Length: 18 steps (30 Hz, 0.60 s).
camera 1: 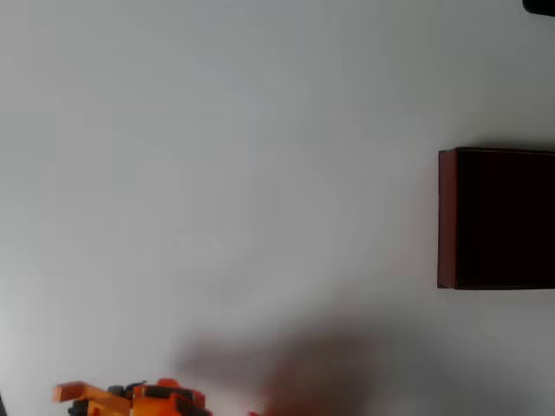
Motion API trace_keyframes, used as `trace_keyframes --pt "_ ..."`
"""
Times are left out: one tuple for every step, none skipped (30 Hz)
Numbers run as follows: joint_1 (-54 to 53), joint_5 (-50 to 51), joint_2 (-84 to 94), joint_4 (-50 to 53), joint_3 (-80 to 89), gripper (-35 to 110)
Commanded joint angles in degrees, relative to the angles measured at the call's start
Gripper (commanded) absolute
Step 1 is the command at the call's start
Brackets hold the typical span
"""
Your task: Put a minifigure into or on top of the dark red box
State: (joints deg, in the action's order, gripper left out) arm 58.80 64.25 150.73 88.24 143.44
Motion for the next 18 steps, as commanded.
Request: trace_keyframes --pt "-5.63 -5.27 1.49 2.72 -5.36 0" --pt "-7.29 -6.50 0.88 3.60 -7.29 0" --pt "-8.79 -7.56 0.09 4.57 -9.23 0" --pt "-10.28 -8.70 -0.70 5.27 -11.16 0" --pt "-12.04 -9.76 -1.49 5.98 -13.01 0" --pt "-14.15 -10.37 -2.20 6.86 -14.59 0" --pt "-16.00 -11.60 -2.72 6.94 -15.73 0" --pt "-17.93 -12.92 -3.34 6.86 -17.05 0" --pt "-19.69 -13.80 -4.13 7.12 -18.54 0" --pt "-21.45 -14.68 -5.01 7.56 -20.13 0" --pt "-23.29 -15.47 -6.06 8.26 -21.88 0" --pt "-25.22 -16.08 -7.12 9.05 -23.47 0" --pt "-26.98 -17.14 -8.09 9.23 -24.79 0" --pt "-28.92 -18.37 -9.23 9.49 -26.19 0" --pt "-30.85 -19.42 -10.46 10.11 -27.69 0" --pt "-32.78 -20.65 -11.78 10.63 -29.00 0" --pt "-34.54 -21.97 -13.10 11.07 -30.32 0" --pt "-36.56 -23.12 -14.41 11.69 -31.82 0"
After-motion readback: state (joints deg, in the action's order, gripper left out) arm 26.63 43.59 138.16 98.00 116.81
